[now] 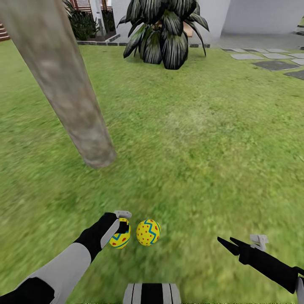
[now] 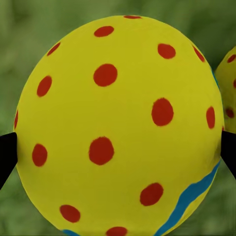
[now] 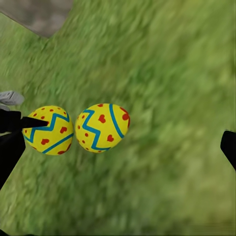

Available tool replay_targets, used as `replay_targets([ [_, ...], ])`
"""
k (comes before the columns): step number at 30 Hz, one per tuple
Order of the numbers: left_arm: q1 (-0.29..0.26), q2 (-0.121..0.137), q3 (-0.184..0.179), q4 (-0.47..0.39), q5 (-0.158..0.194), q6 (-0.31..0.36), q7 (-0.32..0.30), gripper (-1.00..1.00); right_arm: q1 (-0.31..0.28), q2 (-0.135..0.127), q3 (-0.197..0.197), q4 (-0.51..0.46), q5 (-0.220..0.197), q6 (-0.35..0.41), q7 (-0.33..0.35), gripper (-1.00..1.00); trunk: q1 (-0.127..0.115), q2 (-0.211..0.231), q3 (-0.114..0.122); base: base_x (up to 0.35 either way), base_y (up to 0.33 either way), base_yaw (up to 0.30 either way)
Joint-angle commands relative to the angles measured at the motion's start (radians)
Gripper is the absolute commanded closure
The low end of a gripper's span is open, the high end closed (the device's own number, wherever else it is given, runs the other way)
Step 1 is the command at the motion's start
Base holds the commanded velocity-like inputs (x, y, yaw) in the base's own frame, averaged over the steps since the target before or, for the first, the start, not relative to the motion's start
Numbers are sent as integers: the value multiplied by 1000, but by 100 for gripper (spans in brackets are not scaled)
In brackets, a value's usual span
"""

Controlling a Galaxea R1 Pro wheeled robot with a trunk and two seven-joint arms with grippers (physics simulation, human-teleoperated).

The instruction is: Take the three Easter eggs out of the wicker basket on the lawn in the garden, then place them on the lawn next to a single tree (choose any tree) so that all three eggs are next to the same tree and none are left in the basket.

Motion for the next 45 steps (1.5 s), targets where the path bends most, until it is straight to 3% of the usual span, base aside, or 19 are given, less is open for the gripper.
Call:
replay_targets([
  [1,-1,1,-5,-1,10,0,9,100,-1,0,-1,-1,3,7,6,-100,0,-1,-5,0,0,0],
  [14,-1,2,-5,-1,10,-47,10,100,-1,0,-1,0,3,7,6,-100,6,-4,-55,0,0,0],
  [31,-1,7,-5,-5,10,-50,10,100,-1,0,-1,-1,3,7,5,-100,14,-8,-121,0,0,0],
  [37,-1,7,-4,-6,10,-50,10,100,-1,0,-1,0,3,7,5,-100,14,-8,-121,0,0,0],
  [42,-1,7,-4,-7,10,-50,10,100,-1,0,-1,-1,3,7,5,-100,16,-9,-140,0,0,0],
  [45,-1,7,-3,-7,10,-50,10,100,-1,1,-1,0,3,7,5,-100,16,-9,-140,0,0,0],
])
